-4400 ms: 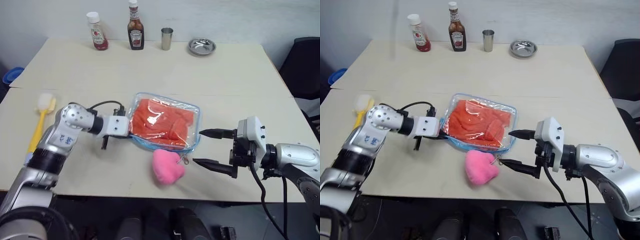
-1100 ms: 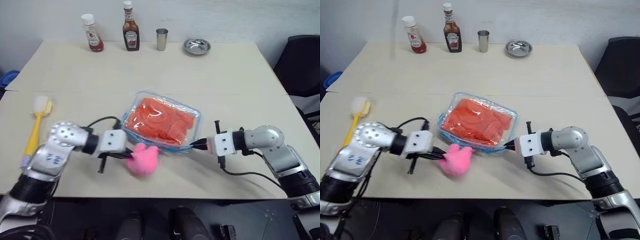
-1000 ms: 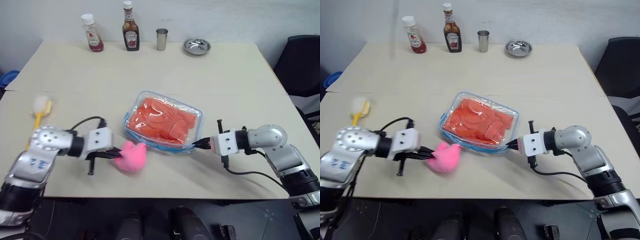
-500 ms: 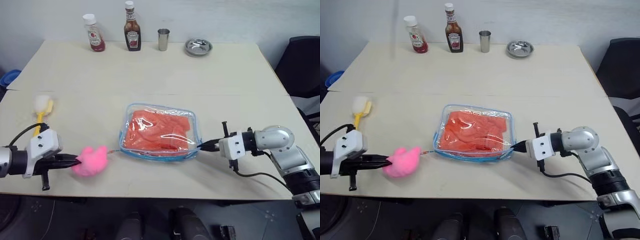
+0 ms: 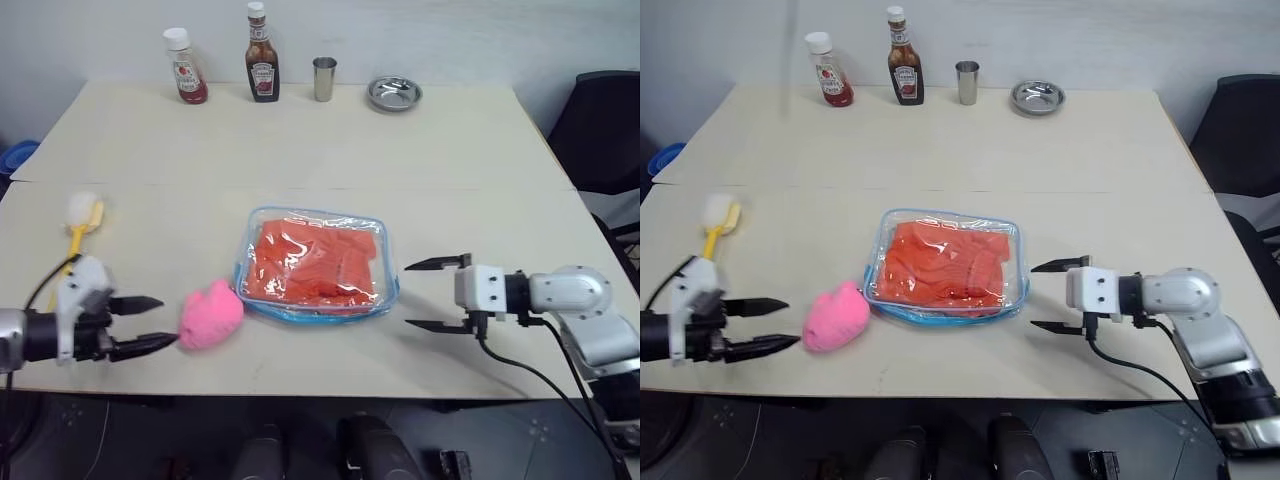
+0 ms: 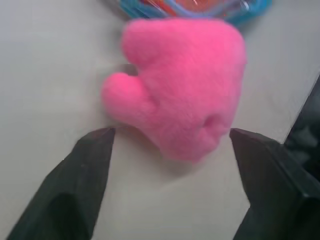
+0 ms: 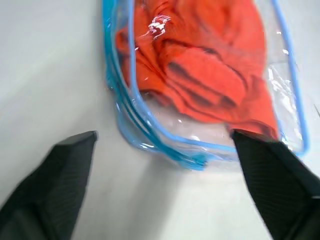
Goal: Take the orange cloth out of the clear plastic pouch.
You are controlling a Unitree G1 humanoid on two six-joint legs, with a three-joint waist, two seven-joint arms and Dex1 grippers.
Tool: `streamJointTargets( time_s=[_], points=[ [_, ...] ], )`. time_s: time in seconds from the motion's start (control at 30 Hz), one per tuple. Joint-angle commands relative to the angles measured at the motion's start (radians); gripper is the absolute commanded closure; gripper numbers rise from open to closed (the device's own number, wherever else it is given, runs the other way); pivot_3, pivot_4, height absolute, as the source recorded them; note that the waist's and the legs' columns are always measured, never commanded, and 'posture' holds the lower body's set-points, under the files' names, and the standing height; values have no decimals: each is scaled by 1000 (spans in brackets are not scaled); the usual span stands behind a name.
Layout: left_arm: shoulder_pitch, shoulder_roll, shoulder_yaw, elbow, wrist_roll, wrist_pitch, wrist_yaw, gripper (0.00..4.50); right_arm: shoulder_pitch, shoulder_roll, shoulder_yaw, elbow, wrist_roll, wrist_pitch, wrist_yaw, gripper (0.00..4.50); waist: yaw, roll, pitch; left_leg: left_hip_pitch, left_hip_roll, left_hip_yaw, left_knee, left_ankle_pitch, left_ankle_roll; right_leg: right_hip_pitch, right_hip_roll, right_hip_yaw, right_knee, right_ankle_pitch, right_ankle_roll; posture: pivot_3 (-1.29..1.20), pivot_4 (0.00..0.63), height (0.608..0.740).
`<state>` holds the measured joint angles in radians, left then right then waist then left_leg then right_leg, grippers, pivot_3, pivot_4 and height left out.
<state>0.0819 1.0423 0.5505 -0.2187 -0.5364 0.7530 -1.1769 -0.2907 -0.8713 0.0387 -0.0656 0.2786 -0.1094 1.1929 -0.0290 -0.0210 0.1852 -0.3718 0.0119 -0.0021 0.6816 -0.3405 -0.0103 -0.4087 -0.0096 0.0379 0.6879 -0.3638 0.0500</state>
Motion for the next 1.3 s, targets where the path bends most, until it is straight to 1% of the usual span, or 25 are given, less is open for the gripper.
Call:
streamJointTargets(
  time_s=[0.03,0.1,0.17,0.2,0.3,0.43,0.6,0.7,0.8,0.87,0.9,0.93,1.0,1.1,1.13,1.17,1.2,1.23,1.27,1.3],
  points=[
    [-126,65,49,52,-90,59,-14,642,42,-26,-93,-153,125,165,-40,16,3,0,0,0,0,0,0,0,0,0,0,0,0,0,0,0,150,740],
    [-271,82,-46,44,-86,45,22,642,72,-35,-125,-229,188,264,-59,16,8,0,0,0,-1,-2,0,0,0,2,-1,-2,-1,0,0,0,150,740],
    [-372,79,-188,-1,-6,-45,46,642,101,-48,-140,-298,237,349,-66,16,14,0,0,0,-1,-3,0,0,0,2,-2,-2,-2,0,0,0,150,740],
    [-398,74,-253,-28,44,-113,44,642,115,-57,-146,-328,257,386,-67,16,13,0,0,0,-2,-3,0,0,0,3,-2,-2,-3,0,0,0,150,740],
    [-496,33,-419,-92,121,-205,54,642,167,-81,-164,-406,300,457,-56,16,11,0,0,-1,-2,-2,-1,1,-2,3,-1,-2,-5,0,0,0,150,740],
    [-564,-19,-621,-100,277,-397,23,642,205,-77,-183,-455,315,497,-83,16,-1,0,0,-3,-1,-1,-1,2,-3,1,0,-1,-5,0,0,0,150,740],
    [-600,-65,-762,-38,420,-568,-5,642,232,-59,-199,-496,322,528,-128,16,2,0,0,-1,-1,1,0,1,-3,1,1,1,-3,0,0,0,150,740],
    [-609,-75,-807,3,496,-670,-13,642,245,-52,-206,-515,324,539,-152,16,2,0,0,-1,-1,1,0,0,-1,1,1,1,-2,0,0,0,150,740],
    [-611,-128,-827,54,585,-748,64,642,253,-45,-206,-529,323,546,-172,16,4,0,0,-1,-1,0,1,0,-1,1,1,1,-2,0,0,0,150,740],
    [-608,-152,-828,72,605,-768,76,1029,259,-43,-203,-537,322,548,-182,0,5,0,0,-1,-1,0,1,0,-1,1,1,1,-2,0,0,0,150,740],
    [-601,-164,-824,70,598,-760,78,1337,262,-42,-203,-542,325,551,-187,0,5,0,0,-2,-1,0,1,0,-1,1,1,1,-2,0,0,0,150,740],
    [-596,-175,-819,66,593,-755,82,1518,265,-41,-203,-546,326,553,-191,0,5,0,0,-2,-1,0,1,0,-1,1,1,1,-2,0,0,0,150,740],
    [-587,-188,-811,57,587,-741,85,2078,268,-40,-202,-549,328,555,-196,0,4,0,0,-2,-1,0,1,0,-1,1,1,1,-2,0,0,0,150,740],
    [-577,-185,-804,54,596,-736,85,3075,263,-39,-199,-546,328,556,-199,0,3,0,0,-1,-1,0,1,0,-1,1,1,1,-1,0,0,0,150,740],
    [-573,-186,-797,51,589,-720,85,3297,261,-39,-198,-543,327,555,-199,0,4,0,0,-1,-1,0,1,0,-1,1,1,1,-1,0,0,0,150,740],
    [-571,-188,-791,48,577,-701,83,3674,257,-39,-196,-540,325,554,-198,0,4,0,0,-1,-1,0,1,0,-1,1,1,1,-1,0,0,0,150,740],
    [-568,-191,-784,43,562,-677,78,3933,255,-39,-194,-537,324,553,-197,0,4,0,0,-1,-1,0,1,0,-1,1,1,1,-1,0,0,0,150,740],
    [-563,-203,-767,18,505,-596,65,4275,250,-38,-191,-534,322,552,-195,0,4,0,0,-1,-1,0,1,0,-1,1,1,1,-1,0,0,0,150,740],
    [-564,-246,-723,-13,397,-436,84,4478,243,-37,-186,-531,320,550,-194,0,4,0,0,-1,-1,0,1,0,-1,1,1,1,-1,0,0,0,150,740],
    [-573,-287,-684,-34,309,-302,107,4478,234,-35,-180,-529,319,550,-193,0,4,0,0,-1,-1,0,1,0,-1,1,1,1,-1,0,0,0,150,740]
  ],
)
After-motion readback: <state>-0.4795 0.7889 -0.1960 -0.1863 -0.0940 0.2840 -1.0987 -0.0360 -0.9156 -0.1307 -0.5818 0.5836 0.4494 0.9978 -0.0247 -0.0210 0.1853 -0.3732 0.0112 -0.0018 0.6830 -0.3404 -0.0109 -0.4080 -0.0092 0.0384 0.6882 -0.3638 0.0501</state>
